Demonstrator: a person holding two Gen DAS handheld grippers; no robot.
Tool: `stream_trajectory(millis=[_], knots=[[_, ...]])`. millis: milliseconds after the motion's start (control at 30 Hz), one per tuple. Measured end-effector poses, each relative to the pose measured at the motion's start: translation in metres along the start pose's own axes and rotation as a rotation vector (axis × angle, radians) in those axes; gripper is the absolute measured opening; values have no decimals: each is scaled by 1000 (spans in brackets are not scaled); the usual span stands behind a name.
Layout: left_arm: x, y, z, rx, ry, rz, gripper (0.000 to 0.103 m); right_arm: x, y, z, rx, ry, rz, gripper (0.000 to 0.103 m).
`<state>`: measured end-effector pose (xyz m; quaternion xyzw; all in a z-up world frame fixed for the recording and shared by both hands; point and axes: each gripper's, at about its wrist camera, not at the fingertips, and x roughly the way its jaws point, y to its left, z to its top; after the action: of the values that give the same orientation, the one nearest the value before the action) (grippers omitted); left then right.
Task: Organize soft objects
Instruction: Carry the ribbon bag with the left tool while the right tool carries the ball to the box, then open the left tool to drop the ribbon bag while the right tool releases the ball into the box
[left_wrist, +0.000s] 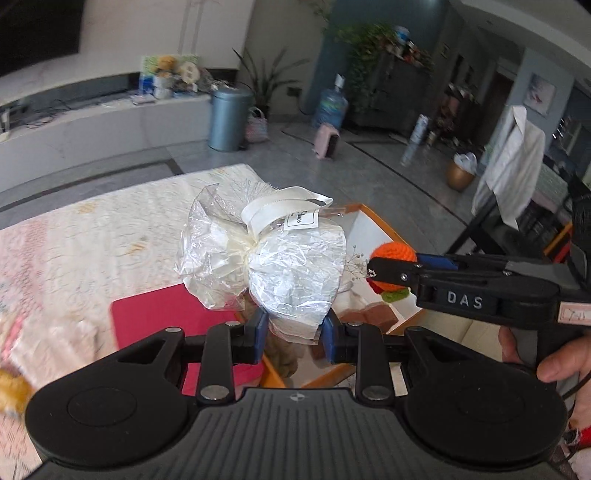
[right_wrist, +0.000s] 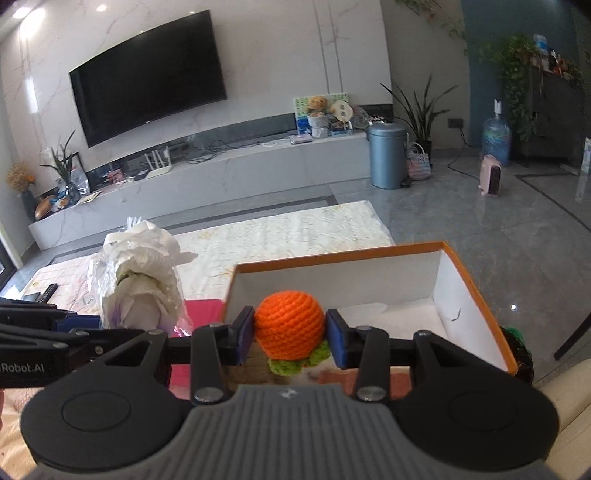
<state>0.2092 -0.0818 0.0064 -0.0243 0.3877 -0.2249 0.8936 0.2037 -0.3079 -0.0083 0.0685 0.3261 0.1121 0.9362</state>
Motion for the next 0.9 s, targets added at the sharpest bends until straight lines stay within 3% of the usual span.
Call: stream_trajectory(millis=[333, 533, 667, 900], knots=[[92, -5, 25, 115, 146, -26, 34, 76, -48, 26, 48, 151, -64, 41], [137, -3, 33, 120, 239, 5, 34, 125, -71, 25, 27, 273, -186, 42], [150, -6, 28, 134, 282, -2, 34, 150, -81, 18, 21, 345, -228, 42], [161, -9, 19, 165, 339, 4, 37, 165, -90, 14, 48, 382, -247, 43]])
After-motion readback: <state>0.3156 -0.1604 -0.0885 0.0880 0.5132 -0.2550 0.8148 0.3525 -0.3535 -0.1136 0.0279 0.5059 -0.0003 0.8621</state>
